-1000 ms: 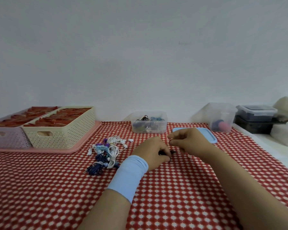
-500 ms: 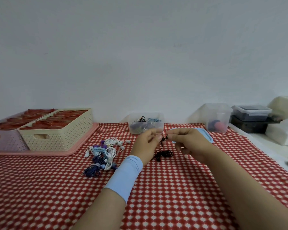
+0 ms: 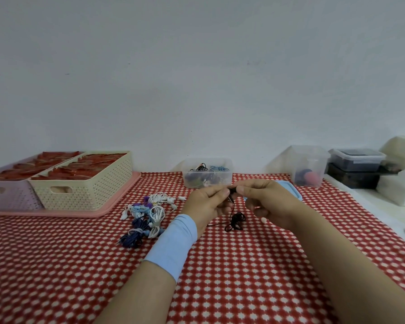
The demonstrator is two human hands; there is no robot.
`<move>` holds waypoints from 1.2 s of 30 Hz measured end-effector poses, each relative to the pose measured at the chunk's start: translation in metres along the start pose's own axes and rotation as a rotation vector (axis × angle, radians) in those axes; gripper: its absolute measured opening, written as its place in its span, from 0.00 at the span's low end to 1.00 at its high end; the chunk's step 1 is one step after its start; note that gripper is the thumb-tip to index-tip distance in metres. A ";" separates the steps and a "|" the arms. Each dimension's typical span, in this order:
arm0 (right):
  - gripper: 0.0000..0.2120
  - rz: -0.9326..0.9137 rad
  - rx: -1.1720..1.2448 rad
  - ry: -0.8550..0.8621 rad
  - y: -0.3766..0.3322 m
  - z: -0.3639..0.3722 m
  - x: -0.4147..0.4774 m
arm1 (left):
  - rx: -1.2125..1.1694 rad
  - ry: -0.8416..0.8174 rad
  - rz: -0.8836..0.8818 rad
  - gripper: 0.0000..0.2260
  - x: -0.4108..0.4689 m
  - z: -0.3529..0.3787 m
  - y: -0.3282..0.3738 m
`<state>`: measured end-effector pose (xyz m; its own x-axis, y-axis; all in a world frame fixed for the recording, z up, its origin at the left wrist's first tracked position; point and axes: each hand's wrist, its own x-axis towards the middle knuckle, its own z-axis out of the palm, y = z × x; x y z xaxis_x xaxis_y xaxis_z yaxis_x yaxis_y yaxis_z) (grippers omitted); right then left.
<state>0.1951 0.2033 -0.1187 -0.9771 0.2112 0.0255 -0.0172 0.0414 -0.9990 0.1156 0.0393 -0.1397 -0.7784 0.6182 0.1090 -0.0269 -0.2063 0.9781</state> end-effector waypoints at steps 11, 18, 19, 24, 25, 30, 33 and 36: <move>0.07 -0.015 -0.051 0.017 -0.003 0.004 -0.003 | 0.065 0.049 0.039 0.09 0.000 0.000 0.000; 0.07 -0.042 -0.057 0.018 -0.004 0.006 -0.003 | 0.150 0.064 0.120 0.07 -0.001 0.000 0.000; 0.06 -0.047 -0.061 0.022 -0.004 0.006 -0.003 | 0.150 0.063 0.125 0.07 -0.001 0.001 0.000; 0.06 -0.059 -0.102 0.037 -0.004 0.005 -0.003 | 0.153 0.066 0.117 0.08 -0.002 0.000 -0.001; 0.06 -0.052 -0.101 0.032 -0.003 0.005 -0.003 | 0.153 0.066 0.109 0.08 -0.002 0.000 -0.001; 0.04 -0.093 -0.110 0.099 -0.002 0.008 -0.002 | 0.052 0.048 0.027 0.08 -0.002 0.003 0.001; 0.05 -0.162 -0.181 0.137 -0.003 0.010 -0.004 | -0.017 0.037 -0.040 0.07 -0.003 0.003 0.005; 0.05 -0.202 -0.261 0.141 -0.007 0.009 -0.007 | -0.008 0.045 -0.051 0.06 -0.005 0.001 0.008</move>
<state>0.2000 0.1924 -0.1124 -0.9203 0.3057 0.2442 -0.1339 0.3405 -0.9307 0.1196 0.0352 -0.1326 -0.8033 0.5934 0.0504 -0.0724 -0.1812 0.9808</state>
